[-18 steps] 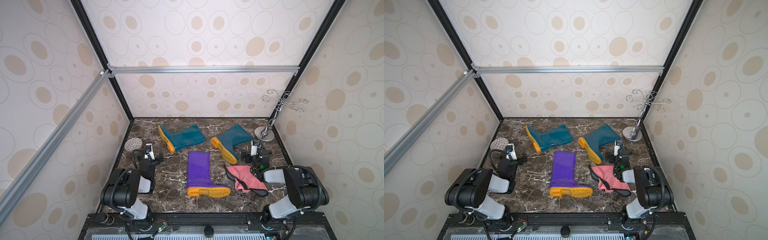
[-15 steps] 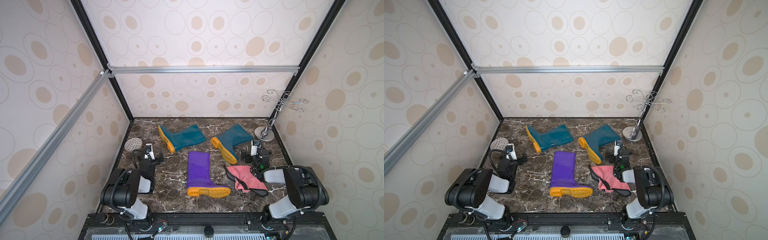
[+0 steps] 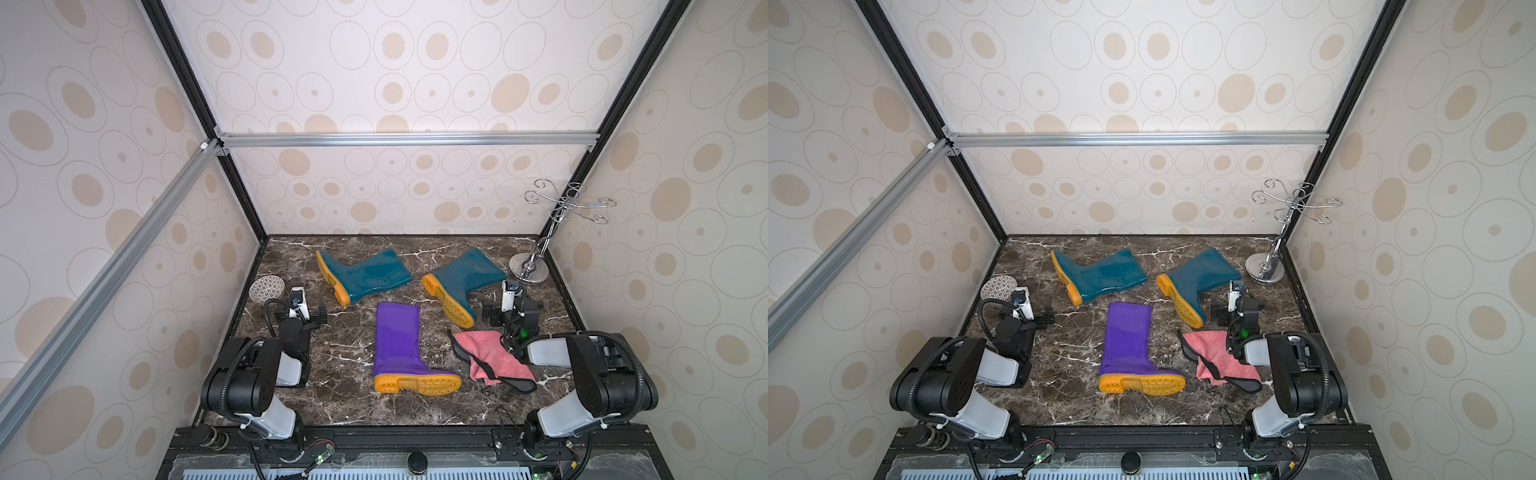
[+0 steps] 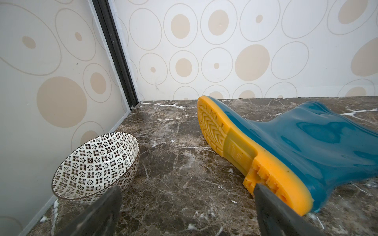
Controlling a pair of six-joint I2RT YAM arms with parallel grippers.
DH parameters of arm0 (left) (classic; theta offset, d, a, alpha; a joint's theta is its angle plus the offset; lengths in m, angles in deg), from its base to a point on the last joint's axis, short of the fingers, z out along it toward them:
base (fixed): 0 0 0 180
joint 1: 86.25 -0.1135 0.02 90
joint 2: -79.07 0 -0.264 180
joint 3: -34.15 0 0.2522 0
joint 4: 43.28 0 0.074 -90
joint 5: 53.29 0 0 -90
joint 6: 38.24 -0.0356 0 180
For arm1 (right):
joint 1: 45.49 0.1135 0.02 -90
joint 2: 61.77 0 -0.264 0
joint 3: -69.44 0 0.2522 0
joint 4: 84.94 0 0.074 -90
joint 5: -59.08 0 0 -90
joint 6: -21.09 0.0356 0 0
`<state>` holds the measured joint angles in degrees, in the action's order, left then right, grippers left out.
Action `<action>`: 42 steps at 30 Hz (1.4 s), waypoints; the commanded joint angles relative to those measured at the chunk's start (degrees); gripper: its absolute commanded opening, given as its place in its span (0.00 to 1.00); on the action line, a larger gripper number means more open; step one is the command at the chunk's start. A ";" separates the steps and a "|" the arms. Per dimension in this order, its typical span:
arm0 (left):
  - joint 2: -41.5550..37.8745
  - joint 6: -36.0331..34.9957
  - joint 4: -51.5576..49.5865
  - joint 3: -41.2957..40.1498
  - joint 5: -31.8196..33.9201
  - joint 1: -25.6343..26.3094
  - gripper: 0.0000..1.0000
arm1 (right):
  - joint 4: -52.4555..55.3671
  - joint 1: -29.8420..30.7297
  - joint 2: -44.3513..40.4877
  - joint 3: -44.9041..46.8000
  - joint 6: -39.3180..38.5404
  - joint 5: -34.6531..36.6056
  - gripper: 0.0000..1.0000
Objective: Wipe the rubber boots with a cloth
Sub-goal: Pick up the cleaning item at the center of the board.
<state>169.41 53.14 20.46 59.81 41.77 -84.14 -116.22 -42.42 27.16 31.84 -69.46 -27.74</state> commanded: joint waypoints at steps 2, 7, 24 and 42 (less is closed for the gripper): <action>0.28 -1.49 0.99 0.67 0.30 0.35 1.00 | -0.11 -0.44 -0.79 -0.56 -0.96 -0.47 1.00; 0.21 -1.39 0.87 0.66 0.08 0.21 1.00 | 7.87 0.07 -6.88 -2.46 0.93 6.15 1.00; -18.39 27.85 -37.15 13.71 17.65 3.13 1.00 | 47.00 0.18 -46.62 -3.75 42.28 19.47 0.99; -41.28 33.50 -57.08 10.52 11.49 24.46 1.00 | 91.35 19.04 -24.80 -20.29 54.38 5.46 0.99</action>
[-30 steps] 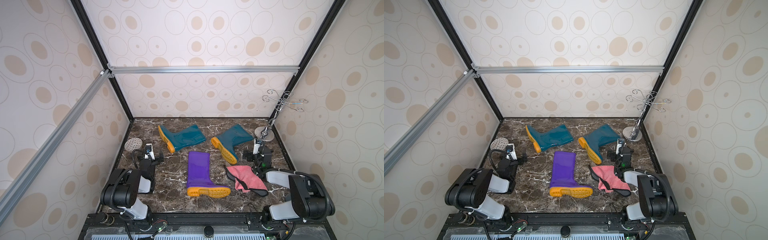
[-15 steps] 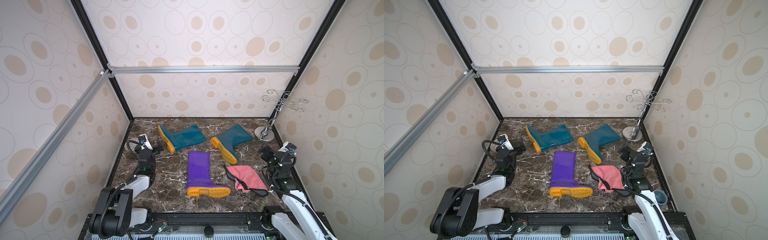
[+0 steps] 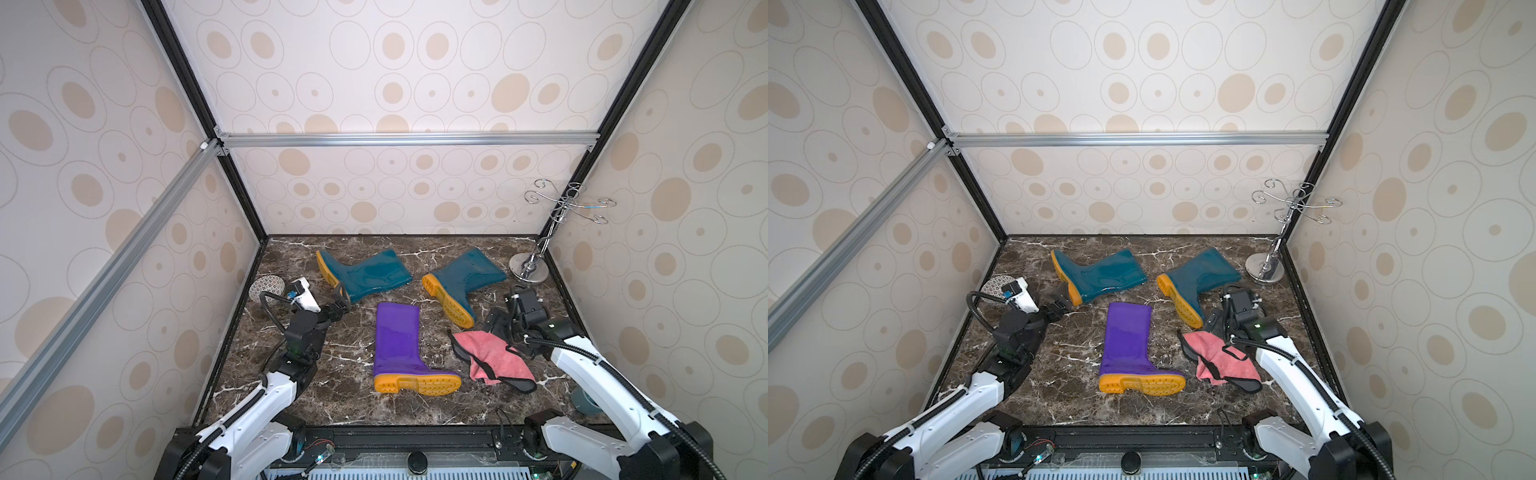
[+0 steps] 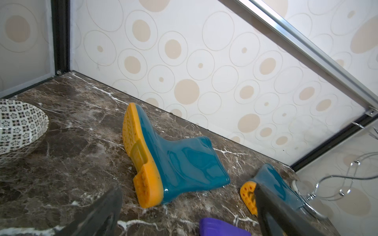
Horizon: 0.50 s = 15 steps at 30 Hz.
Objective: Wipe the rubber boots with a cloth
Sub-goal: Pick up the cleaning item at the center of the board.
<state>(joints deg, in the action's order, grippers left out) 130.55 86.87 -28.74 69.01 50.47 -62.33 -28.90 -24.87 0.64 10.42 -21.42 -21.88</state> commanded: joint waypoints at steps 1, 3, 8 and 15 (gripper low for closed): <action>-3.09 -1.07 -8.74 0.89 2.88 4.98 1.00 | 3.66 2.23 2.81 1.35 6.22 0.04 0.99; -3.98 -3.37 -9.95 0.57 4.35 9.88 1.00 | 1.89 3.46 5.28 1.96 5.70 0.28 0.99; -2.23 -12.86 -16.85 3.21 14.69 25.21 1.00 | -3.02 6.10 14.34 1.99 4.51 -0.63 1.00; -0.16 -15.03 -25.53 5.97 11.43 36.62 1.00 | -11.37 6.82 21.67 4.27 2.15 -3.50 0.91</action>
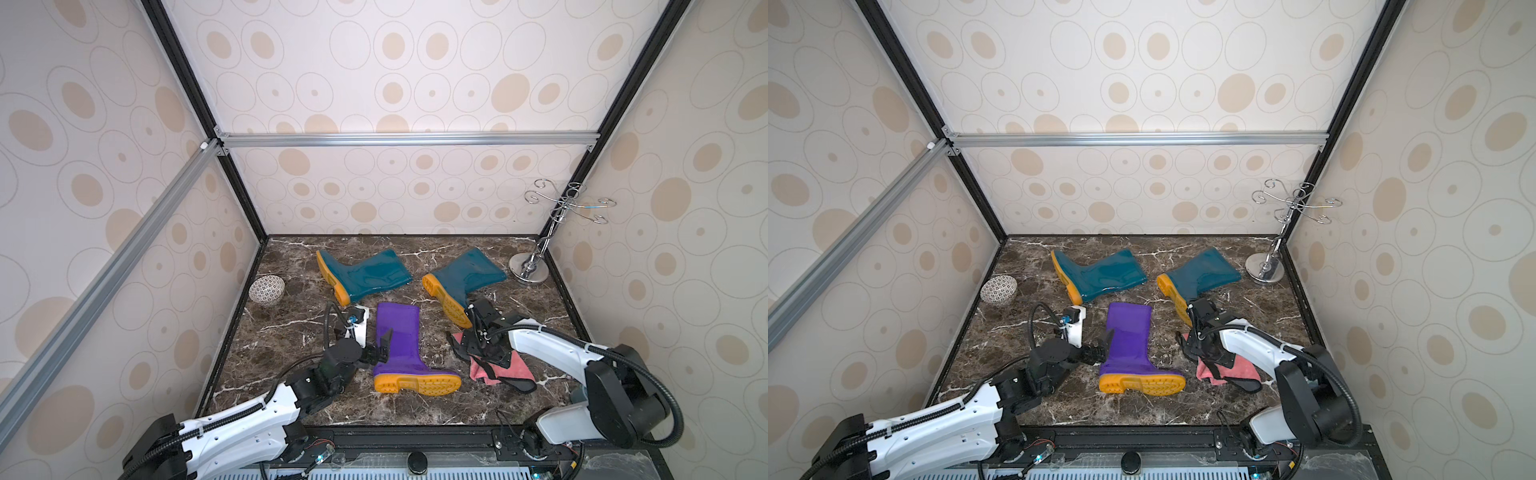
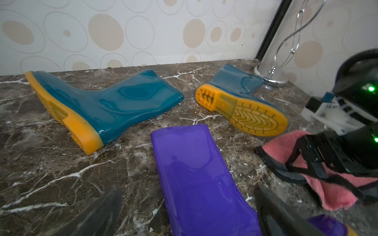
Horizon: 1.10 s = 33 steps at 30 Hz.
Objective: Wipe the rubber boots with a cloth
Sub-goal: Pick up the cleaning item at the center of the board.
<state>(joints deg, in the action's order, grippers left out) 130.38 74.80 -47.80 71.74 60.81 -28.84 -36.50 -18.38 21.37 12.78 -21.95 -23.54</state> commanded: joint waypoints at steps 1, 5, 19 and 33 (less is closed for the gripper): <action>-0.01 -3.49 -8.06 3.55 -0.01 4.37 1.00 | -5.30 0.38 1.20 2.56 1.52 -2.82 0.86; 1.04 -2.39 -10.58 4.06 -9.86 7.24 1.00 | -12.00 0.36 0.55 6.64 -0.18 -5.88 0.58; -3.94 33.86 -20.75 -0.26 -9.39 10.10 1.00 | -17.30 2.73 -2.70 7.06 -4.87 -13.41 0.00; 2.12 56.92 -27.30 -1.00 -18.69 9.83 1.00 | -10.77 9.88 -16.89 -3.91 -12.29 -12.74 0.00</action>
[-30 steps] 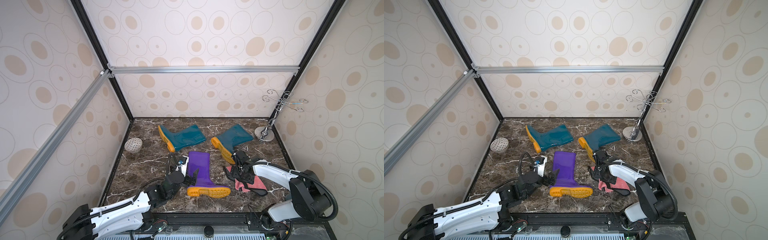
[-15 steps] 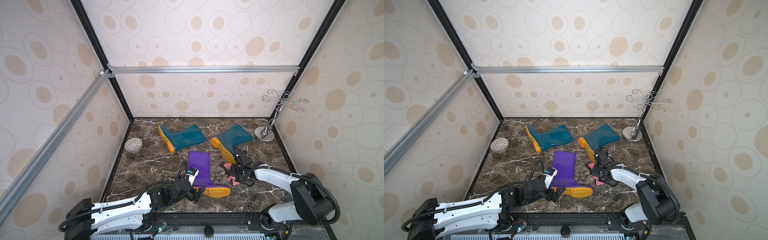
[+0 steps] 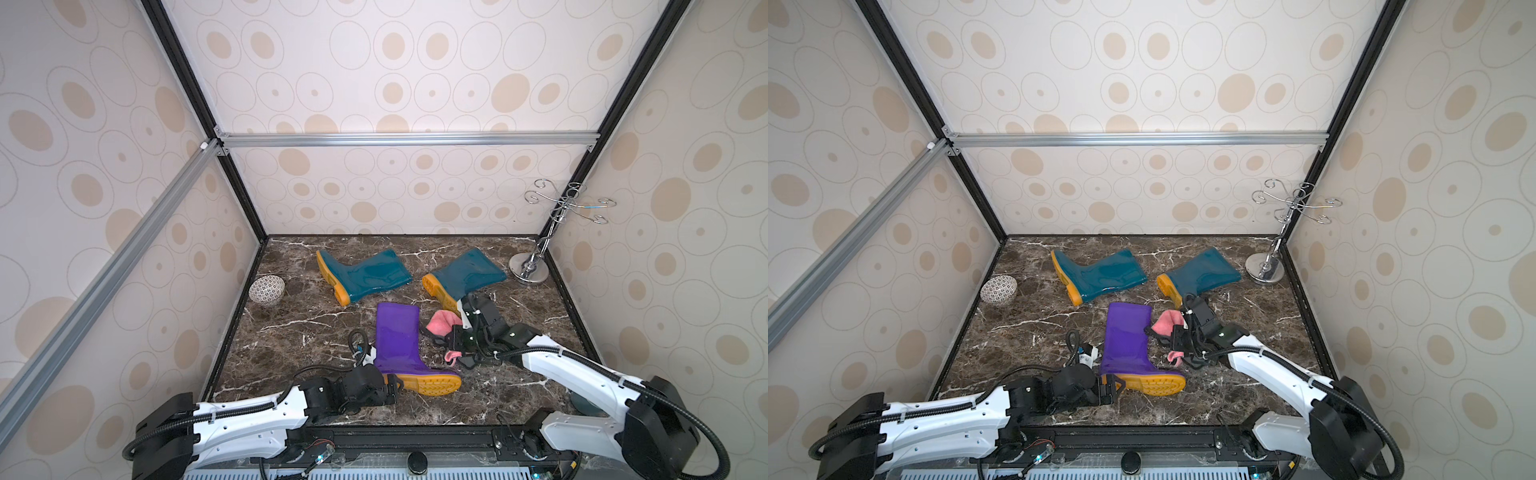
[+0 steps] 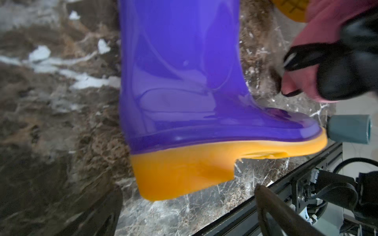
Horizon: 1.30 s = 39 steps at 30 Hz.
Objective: Wipe the rubber boots with a cloth
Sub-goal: Pick up the cleaning item at the center of the board, then wipe the dirt off the rubber boot.
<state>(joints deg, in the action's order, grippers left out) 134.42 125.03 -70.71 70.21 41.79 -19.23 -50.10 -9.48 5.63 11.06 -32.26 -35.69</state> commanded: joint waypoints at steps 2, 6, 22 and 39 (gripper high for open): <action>-4.02 6.37 -4.53 0.55 1.33 -0.09 1.00 | 2.91 1.23 -1.30 -3.42 -2.95 -0.97 0.00; -3.44 5.44 1.43 -1.50 -1.43 -0.14 0.99 | 2.38 1.74 -1.33 -5.22 -5.18 -2.55 0.00; 6.70 6.52 4.28 1.78 -3.70 -6.66 1.00 | 0.98 2.83 -6.60 -7.20 -14.32 -3.71 0.00; 11.18 0.91 9.68 0.12 -5.66 -9.25 0.72 | -0.69 2.96 -7.22 -5.58 -15.00 -4.85 0.00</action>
<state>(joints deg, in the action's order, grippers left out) 144.28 126.32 -62.23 71.63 34.30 -27.44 -49.84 -7.19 -0.47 5.07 -46.75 -40.13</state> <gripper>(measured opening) 0.760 0.081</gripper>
